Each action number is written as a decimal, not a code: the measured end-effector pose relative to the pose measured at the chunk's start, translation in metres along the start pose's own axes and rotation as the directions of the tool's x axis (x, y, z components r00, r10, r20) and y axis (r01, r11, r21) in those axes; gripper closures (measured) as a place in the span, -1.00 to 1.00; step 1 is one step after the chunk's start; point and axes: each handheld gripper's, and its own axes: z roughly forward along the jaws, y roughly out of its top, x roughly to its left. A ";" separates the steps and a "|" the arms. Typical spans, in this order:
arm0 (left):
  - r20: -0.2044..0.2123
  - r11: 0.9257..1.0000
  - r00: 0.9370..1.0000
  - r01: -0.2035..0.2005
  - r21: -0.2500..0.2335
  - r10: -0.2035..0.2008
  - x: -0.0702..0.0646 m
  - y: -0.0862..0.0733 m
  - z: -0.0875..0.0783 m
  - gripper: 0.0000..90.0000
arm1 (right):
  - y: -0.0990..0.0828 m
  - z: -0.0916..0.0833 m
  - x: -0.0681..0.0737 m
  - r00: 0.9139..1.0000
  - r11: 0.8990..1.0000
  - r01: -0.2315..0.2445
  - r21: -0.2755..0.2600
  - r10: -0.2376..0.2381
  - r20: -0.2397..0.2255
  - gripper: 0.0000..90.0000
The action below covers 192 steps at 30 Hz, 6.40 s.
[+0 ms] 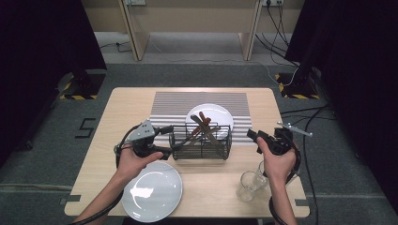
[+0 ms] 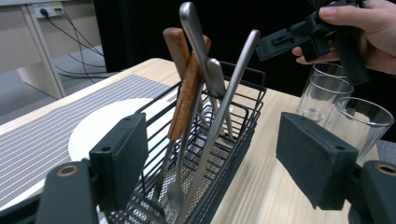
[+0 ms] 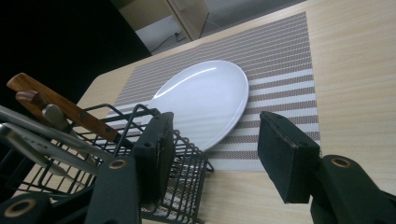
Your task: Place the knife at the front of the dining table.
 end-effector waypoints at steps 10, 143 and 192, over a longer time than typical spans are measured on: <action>0.029 0.999 1.000 -0.010 0.037 0.009 0.001 0.000 0.019 -0.38 | -0.003 -0.002 -0.001 1.000 1.000 0.007 0.012 -0.007 0.010 0.02; 0.110 0.952 0.951 -0.297 0.074 0.289 0.010 0.007 0.068 0.84 | -0.009 0.001 -0.011 0.999 0.998 -0.053 0.044 0.053 0.003 0.02; 0.094 0.956 0.951 -0.289 -0.057 0.293 0.010 0.017 0.052 0.84 | -0.003 -0.011 -0.009 0.999 0.999 -0.033 -0.002 0.033 0.011 0.02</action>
